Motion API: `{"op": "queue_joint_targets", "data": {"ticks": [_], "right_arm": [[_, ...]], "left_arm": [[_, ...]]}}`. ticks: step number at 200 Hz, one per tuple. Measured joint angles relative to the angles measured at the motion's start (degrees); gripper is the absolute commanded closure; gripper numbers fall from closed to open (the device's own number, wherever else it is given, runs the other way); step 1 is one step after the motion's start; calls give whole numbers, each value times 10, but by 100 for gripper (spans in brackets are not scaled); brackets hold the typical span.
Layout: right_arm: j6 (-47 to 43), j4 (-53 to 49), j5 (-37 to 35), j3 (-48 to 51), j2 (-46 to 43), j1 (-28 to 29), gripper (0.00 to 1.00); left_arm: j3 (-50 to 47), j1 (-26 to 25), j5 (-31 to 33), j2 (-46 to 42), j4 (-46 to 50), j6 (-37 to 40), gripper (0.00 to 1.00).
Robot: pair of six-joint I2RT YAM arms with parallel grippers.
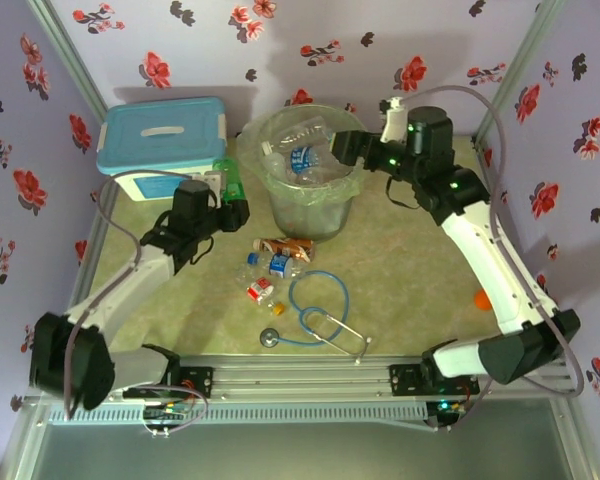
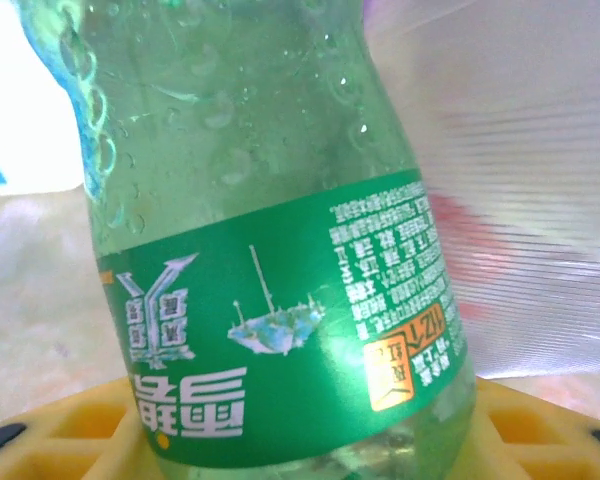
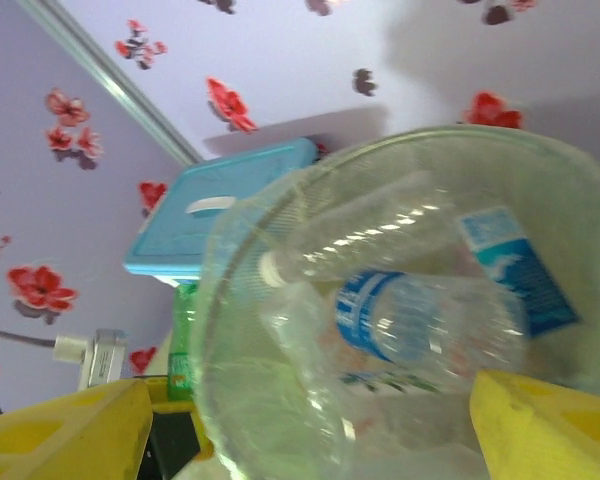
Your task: Put the plastic bottles in the bin
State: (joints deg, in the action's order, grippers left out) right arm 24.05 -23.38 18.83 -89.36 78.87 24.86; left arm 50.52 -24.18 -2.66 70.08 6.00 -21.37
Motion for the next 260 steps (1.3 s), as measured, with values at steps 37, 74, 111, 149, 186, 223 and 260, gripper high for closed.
{"op": "queue_joint_targets", "data": {"ticks": [37, 74, 111, 149, 186, 223, 260], "right_arm": [[23, 37, 9, -36, 65, 79, 13], [30, 39, 9, -86, 129, 136, 12], [35, 38, 14, -117, 177, 142, 11], [41, 39, 26, -134, 211, 148, 12], [52, 40, 45, -146, 232, 157, 14], [61, 40, 52, -166, 250, 157, 28], [64, 39, 54, -174, 258, 157, 41]], "left_arm": [[-22, -20, -29, -37, -43, 44, 49], [-27, -43, -56, -56, -62, 83, 49], [-27, -61, -74, -89, -67, 110, 49], [-25, -72, -82, -97, -78, 126, 49], [-18, -74, -85, -90, -80, 135, 49], [-14, -74, -90, -78, -90, 142, 49], [-14, -74, -89, -76, -89, 143, 49]]}}
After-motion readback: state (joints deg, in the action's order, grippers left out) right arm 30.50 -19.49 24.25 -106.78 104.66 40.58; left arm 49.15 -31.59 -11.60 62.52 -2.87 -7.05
